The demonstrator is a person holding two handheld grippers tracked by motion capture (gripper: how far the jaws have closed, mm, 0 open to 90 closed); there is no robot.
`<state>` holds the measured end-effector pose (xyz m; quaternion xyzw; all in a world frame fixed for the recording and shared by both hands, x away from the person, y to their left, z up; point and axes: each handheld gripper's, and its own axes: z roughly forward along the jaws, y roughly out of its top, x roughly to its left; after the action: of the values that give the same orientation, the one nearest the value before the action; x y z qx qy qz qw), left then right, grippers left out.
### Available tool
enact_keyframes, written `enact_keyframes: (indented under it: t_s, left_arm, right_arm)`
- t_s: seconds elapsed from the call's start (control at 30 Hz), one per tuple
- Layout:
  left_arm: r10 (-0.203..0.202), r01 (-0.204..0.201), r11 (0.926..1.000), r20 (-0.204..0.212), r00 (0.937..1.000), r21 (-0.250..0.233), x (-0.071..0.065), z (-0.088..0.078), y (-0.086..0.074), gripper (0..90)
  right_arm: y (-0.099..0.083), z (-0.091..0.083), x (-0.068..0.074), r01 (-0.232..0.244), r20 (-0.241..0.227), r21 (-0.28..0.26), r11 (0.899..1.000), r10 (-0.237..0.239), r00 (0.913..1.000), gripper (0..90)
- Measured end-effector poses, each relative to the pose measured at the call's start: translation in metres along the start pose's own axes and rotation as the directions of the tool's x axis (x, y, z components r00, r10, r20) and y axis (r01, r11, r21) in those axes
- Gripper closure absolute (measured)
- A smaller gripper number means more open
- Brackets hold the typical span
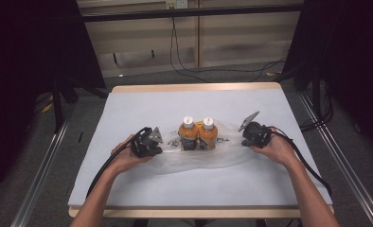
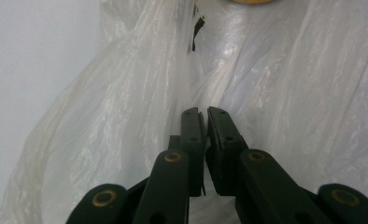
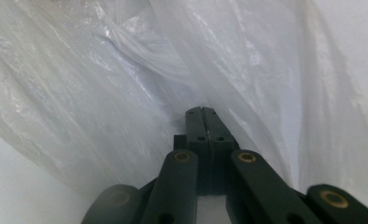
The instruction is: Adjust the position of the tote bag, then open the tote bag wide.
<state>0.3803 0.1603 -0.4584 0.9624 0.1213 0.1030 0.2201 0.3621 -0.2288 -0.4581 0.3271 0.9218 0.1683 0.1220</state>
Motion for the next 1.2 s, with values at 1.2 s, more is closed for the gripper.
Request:
enact_keyframes:
  t_s: [1.2]
  left_arm:
    - [-0.039,0.04,0.9986,0.04,0.9985,-0.034,0.007,-0.009,-0.009,89.7]
  right_arm:
    - [-0.023,-0.007,-0.011,-0.039,0.045,-0.057,0.998,0.042,0.9981,90.0]
